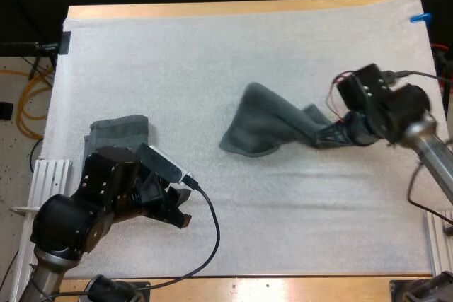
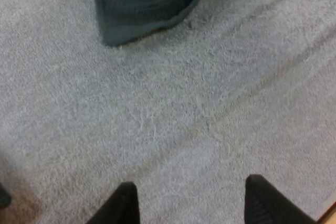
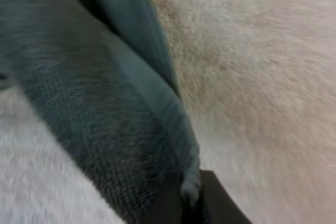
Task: Pick towel from pile fold and stack
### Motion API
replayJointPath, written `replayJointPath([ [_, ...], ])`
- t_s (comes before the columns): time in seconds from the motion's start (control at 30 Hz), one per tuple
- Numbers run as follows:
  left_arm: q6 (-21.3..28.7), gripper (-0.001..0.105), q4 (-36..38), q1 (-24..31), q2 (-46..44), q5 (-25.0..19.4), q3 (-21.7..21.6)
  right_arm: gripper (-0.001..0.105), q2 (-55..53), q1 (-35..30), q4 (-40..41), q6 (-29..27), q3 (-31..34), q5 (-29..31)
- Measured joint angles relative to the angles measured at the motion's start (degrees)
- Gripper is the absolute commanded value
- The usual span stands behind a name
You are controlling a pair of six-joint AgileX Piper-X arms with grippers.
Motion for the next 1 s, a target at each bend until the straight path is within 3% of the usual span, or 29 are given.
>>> replayJointPath([
  [0.27, 0.0, 0.044, -3.0, 0.0, 0.0, 0.0, 0.0, 0.000, -8.9, 0.0, 9.3, -0.3, 0.0, -0.1],
  [0.5, 0.0, 0.044, -3.0, 0.0, 0.0, 0.0, 0.0, 0.001, -9.6, 0.0, 11.3, 0.9, 0.0, -5.8],
  [0.6, 0.0, 0.044, -3.0, 0.0, 0.0, 0.0, 0.0, 0.019, -9.6, 0.0, 11.3, 1.0, 0.0, -6.4],
  [0.7, 1.1, 0.044, -3.0, 0.0, 0.0, 0.0, 0.0, 0.053, -9.6, 0.0, 11.4, 1.0, 0.0, -6.7],
  [0.77, 1.7, 0.044, -3.0, 0.0, 0.0, 0.0, 0.0, 0.081, -9.6, 0.0, 11.6, 1.0, 0.0, -8.2],
  [0.83, 1.7, 0.044, -3.0, 0.0, 0.0, 0.0, 0.0, 0.088, -9.6, 0.0, 12.0, 0.9, 0.0, -9.4],
  [1.0, 1.7, 0.044, -3.5, 0.0, 0.0, 0.0, 0.0, 0.086, -9.7, 0.0, 12.4, 0.0, 0.0, -7.1],
])
